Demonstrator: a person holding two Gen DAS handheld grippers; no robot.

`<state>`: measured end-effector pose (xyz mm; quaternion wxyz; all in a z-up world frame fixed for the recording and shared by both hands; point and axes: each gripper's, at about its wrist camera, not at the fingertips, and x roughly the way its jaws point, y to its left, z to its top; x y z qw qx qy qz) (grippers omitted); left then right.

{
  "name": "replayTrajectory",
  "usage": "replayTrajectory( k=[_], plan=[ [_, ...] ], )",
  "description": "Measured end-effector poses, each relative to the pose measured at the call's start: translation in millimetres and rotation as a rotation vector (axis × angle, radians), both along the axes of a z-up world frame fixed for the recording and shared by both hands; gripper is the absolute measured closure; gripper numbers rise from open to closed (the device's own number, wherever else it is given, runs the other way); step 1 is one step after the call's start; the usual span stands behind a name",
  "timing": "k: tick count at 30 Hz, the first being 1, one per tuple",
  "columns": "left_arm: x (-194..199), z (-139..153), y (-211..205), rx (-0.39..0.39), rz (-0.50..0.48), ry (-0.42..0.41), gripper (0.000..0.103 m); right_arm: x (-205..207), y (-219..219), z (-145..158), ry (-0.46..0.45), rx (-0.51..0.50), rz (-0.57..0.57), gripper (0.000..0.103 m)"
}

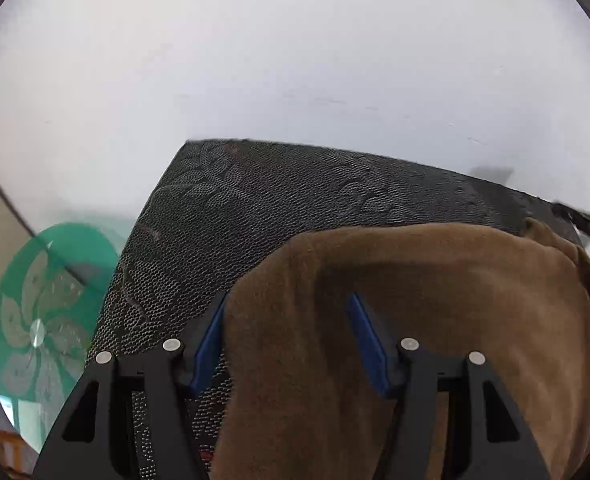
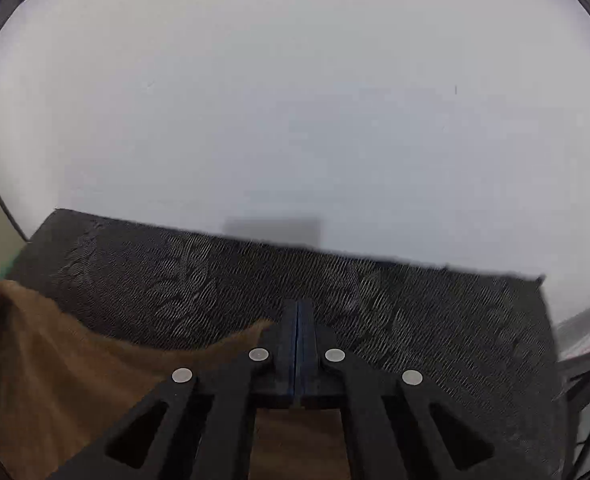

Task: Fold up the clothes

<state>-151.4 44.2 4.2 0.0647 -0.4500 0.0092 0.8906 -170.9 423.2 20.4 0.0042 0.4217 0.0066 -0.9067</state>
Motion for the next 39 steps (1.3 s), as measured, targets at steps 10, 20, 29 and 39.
replayTrajectory(
  k=[10, 20, 29, 39],
  plan=[
    [11, 12, -30, 0.108, 0.036, -0.063, 0.038, 66, 9, 2, -0.081, -0.130, 0.060, 0.103],
    [110, 59, -64, 0.226, -0.022, -0.149, 0.031, 217, 21, 75, 0.209, -0.405, 0.238, 0.103],
    [226, 36, -115, 0.281, 0.069, -0.215, 0.025, 346, -8, 96, 0.217, -0.509, 0.453, 0.001],
    [308, 6, -131, 0.273, 0.030, -0.214, 0.025, 404, -37, 53, 0.078, -0.643, 0.405, 0.001]
  ],
)
